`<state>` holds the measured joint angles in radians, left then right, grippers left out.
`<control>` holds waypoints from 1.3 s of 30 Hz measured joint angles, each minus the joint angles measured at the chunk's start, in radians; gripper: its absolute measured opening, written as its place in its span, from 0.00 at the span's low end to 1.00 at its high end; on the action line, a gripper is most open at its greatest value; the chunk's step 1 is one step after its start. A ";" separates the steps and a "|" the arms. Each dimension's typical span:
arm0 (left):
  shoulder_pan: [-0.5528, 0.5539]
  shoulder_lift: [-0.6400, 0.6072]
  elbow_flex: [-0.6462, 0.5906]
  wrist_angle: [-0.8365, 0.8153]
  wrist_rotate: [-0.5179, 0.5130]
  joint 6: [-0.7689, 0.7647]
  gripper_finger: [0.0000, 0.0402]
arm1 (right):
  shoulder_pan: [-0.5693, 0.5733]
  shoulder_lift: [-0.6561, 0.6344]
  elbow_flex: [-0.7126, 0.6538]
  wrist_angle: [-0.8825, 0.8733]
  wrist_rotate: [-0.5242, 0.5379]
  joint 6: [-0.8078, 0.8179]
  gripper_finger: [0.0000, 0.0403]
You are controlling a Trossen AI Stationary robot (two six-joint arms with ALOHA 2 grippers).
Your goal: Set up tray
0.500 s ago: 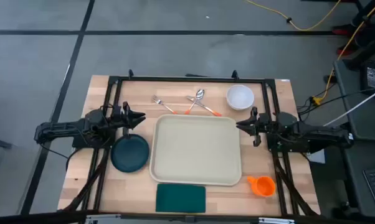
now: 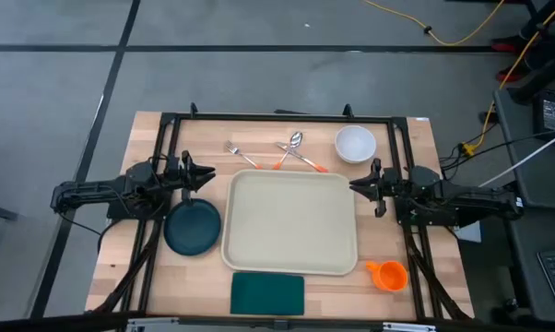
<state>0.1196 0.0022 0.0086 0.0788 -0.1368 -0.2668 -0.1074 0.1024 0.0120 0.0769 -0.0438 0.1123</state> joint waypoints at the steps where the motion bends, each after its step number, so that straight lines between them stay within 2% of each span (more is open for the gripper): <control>1: 0.000 0.000 0.000 0.000 0.000 0.000 0.23 | 0.000 0.000 0.000 0.000 0.008 -0.074 0.17; 5: 0.000 0.000 0.000 0.000 0.000 0.000 0.23 | 0.000 0.000 0.000 0.000 0.026 -0.300 0.17; 11: 0.000 0.000 0.000 0.002 -0.003 0.000 0.23 | 0.000 0.000 0.000 0.000 0.025 -0.309 0.17; 16: 0.000 0.000 0.000 0.048 -0.004 -0.060 0.23 | 0.000 0.000 0.000 0.043 0.018 0.044 0.17; 21: 0.000 0.000 0.000 0.095 -0.013 -0.227 0.23 | 0.000 0.000 0.000 0.158 0.018 0.258 0.17; 23: 0.000 0.000 0.000 0.091 -0.057 -0.278 0.23 | 0.000 0.000 0.000 0.212 0.026 0.294 0.17; 25: 0.000 0.001 0.000 0.095 -0.143 -0.297 0.23 | 0.000 0.000 0.000 0.280 0.048 0.322 0.17; 27: 0.000 0.002 0.000 0.095 -0.219 -0.297 0.23 | 0.000 0.000 0.000 0.330 0.079 0.333 0.17; 31: 0.000 0.002 0.000 0.101 -0.303 -0.267 0.23 | 0.000 0.000 0.001 0.396 0.144 0.467 0.17; 33: 0.000 0.002 0.000 0.103 -0.315 -0.225 0.23 | 0.000 0.000 0.008 0.383 0.151 0.494 0.17; 35: 0.000 0.002 0.000 0.106 -0.315 -0.183 0.23 | 0.000 0.004 0.037 0.343 0.107 0.517 0.17; 39: 0.000 0.002 0.000 0.106 -0.309 -0.158 0.23 | 0.012 0.061 0.167 0.117 0.041 0.620 0.17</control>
<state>0.1192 0.0044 0.0086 0.1844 -0.4459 -0.4249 -0.0953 0.1635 0.1793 0.1941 -0.0029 0.7323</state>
